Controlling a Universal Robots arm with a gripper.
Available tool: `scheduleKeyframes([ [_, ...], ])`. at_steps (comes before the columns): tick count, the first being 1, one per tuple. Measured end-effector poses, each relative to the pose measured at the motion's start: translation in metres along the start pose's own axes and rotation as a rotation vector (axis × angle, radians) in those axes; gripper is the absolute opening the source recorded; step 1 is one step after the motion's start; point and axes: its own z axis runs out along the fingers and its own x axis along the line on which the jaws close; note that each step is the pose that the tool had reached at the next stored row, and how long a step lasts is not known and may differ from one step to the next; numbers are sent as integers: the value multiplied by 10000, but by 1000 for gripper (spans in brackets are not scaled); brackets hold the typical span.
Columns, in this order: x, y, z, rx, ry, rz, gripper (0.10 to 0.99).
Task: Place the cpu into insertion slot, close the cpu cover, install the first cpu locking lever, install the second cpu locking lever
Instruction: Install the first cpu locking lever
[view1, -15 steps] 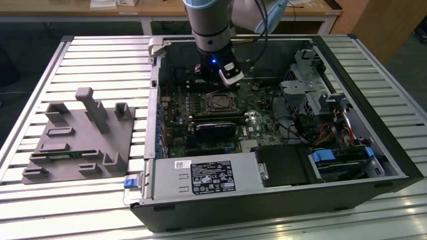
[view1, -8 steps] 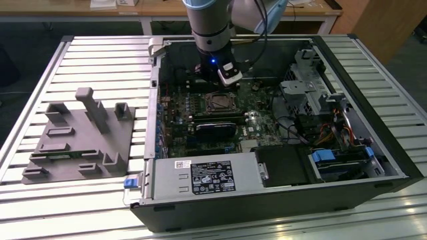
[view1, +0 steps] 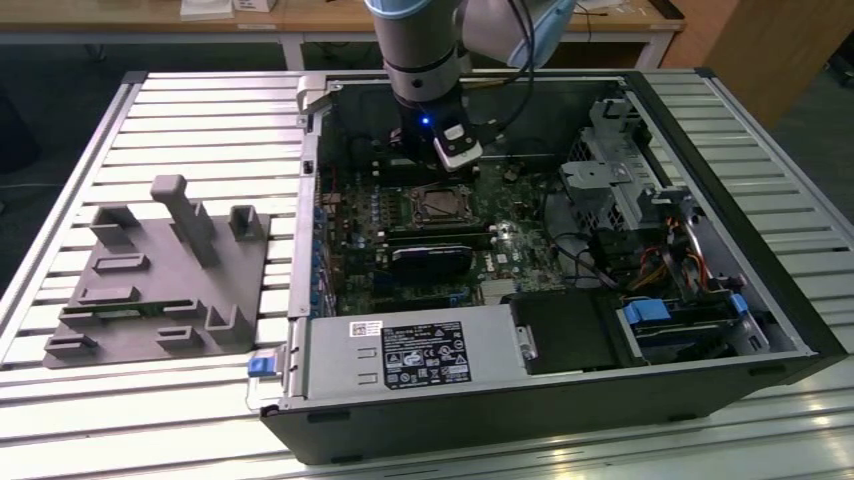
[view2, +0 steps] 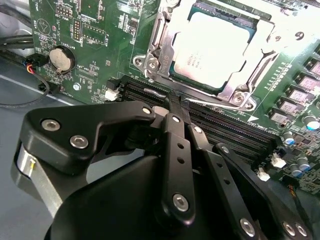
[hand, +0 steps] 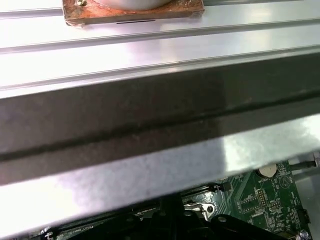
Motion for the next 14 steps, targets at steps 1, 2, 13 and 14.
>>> scheduleKeyframes([
  [1, 0, 0, 0, 0, 0, 0, 106],
  [2, 0, 0, 0, 0, 0, 0, 106],
  [13, 10, 13, 16, 8, -17, 90, 106],
  [14, 12, 15, 16, 12, -20, 105, 106],
])
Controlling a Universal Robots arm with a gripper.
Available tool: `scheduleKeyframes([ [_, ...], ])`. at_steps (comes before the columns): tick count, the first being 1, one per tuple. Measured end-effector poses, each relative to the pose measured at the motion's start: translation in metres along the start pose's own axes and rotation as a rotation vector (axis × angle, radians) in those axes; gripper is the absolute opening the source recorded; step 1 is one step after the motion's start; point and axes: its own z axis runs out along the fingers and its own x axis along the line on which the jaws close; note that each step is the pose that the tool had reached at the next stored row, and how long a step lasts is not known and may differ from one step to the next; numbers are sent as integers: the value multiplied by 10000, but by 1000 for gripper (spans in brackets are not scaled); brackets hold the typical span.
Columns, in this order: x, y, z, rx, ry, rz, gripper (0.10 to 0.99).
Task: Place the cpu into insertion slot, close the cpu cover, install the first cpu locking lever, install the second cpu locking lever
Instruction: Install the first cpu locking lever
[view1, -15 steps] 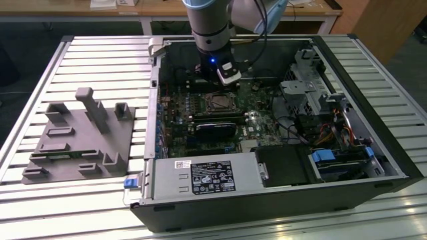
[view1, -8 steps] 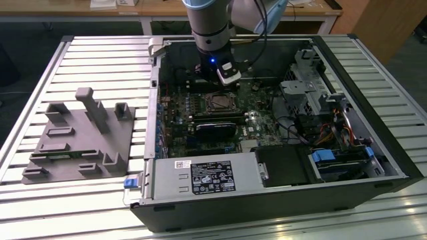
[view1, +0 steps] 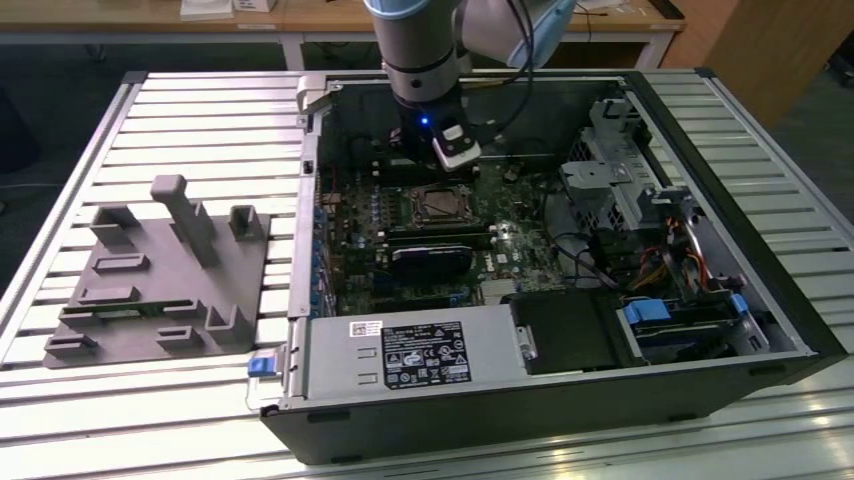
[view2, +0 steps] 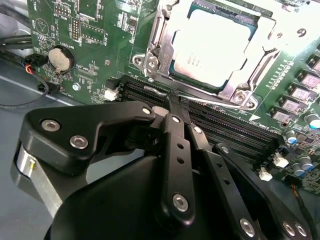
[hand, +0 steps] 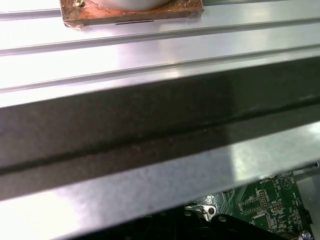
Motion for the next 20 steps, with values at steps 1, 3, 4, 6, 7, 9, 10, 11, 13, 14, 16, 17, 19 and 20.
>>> scheduleKeyframes([
  [1, 2, 2, 1, 2, -2, 9, 106],
  [3, 3, 2, 1, 5, -5, 23, 106],
  [4, 3, 3, 4, 6, -8, 36, 106],
  [6, 5, 1, 13, 13, -17, 75, 106],
  [7, 6, -1, 20, 17, -23, 98, 106],
  [9, 8, -4, 33, 24, -32, 134, 106],
  [10, 9, -5, 39, 26, -37, 151, 106],
  [11, 11, -6, 44, 30, -41, 166, 106],
  [13, 12, -8, 53, 34, -48, 194, 106],
  [14, 13, -9, 58, 36, -51, 206, 106],
  [16, 15, -12, 67, 43, -55, 230, 106],
  [17, 16, -12, 72, 42, -60, 242, 106],
  [19, 17, -14, 77, 48, -64, 261, 106],
  [20, 17, -14, 78, 51, -64, 269, 106],
])
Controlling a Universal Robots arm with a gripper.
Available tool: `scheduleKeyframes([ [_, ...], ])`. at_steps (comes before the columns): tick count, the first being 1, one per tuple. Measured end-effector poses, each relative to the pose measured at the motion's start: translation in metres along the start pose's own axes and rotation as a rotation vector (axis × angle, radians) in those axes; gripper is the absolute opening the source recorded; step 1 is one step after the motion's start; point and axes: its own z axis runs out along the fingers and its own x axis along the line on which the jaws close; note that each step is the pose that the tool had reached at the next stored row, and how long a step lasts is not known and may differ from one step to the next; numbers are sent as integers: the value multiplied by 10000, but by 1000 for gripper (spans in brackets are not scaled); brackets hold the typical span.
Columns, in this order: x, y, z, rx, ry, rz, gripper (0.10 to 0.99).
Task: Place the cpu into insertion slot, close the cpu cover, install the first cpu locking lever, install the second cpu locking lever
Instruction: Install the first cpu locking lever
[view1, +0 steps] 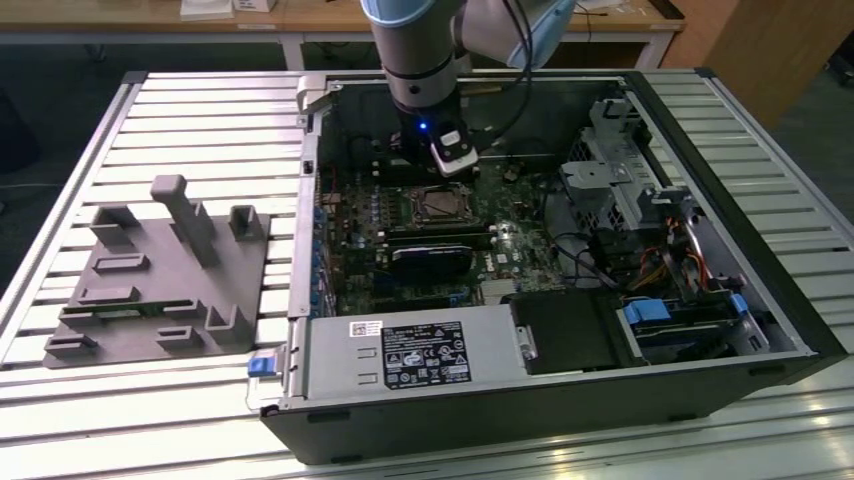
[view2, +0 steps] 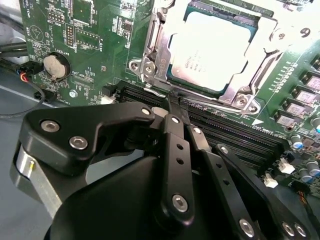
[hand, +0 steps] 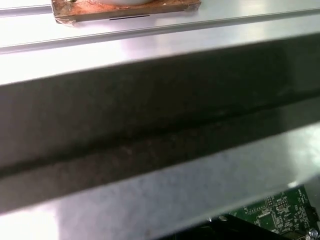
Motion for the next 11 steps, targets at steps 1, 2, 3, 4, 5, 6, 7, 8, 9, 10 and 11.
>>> scheduleKeyframes([
  [1, 0, 0, 0, 1, -1, 6, 106],
  [2, 0, 0, 1, 1, -3, 11, 106],
  [3, 0, 0, 2, 0, -5, 17, 106],
  [4, -1, 1, 1, 0, -8, 26, 106],
  [5, -2, 2, -3, 0, -11, 37, 106],
  [6, -4, 4, -11, 3, -14, 47, 106],
  [7, -6, 6, -21, 6, -16, 59, 106],
  [8, -7, 8, -32, 8, -17, 70, 106],
  [9, -9, 10, -43, 9, -20, 83, 106],
  [10, -11, 13, -54, 12, -23, 96, 106],
  [11, -13, 15, -65, 16, -26, 112, 106],
])
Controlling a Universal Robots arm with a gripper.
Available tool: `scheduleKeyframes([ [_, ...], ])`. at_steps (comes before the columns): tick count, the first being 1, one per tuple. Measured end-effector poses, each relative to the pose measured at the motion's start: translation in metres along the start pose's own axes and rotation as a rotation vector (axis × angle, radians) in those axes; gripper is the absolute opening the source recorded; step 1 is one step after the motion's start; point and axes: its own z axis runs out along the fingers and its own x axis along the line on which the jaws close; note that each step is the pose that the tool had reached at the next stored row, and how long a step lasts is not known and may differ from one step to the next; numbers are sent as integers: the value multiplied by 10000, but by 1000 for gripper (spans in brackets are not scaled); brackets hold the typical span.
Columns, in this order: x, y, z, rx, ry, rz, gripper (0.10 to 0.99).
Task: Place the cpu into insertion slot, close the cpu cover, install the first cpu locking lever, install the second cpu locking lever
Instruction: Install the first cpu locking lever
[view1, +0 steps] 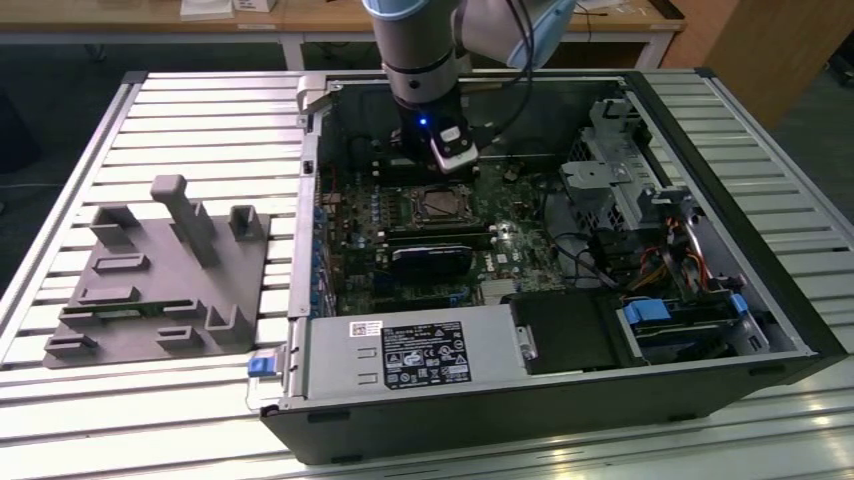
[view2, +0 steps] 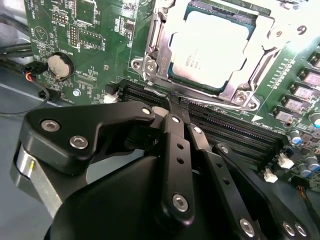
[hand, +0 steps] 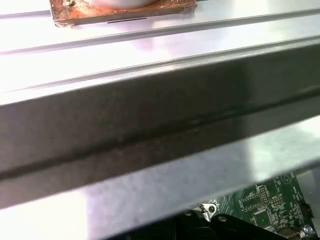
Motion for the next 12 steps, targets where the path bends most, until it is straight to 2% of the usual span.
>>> scheduleKeyframes([
  [3, -4, 4, -19, 8, -12, 48, 106],
  [12, -2, -1, -7, 54, -88, 320, 106],
])
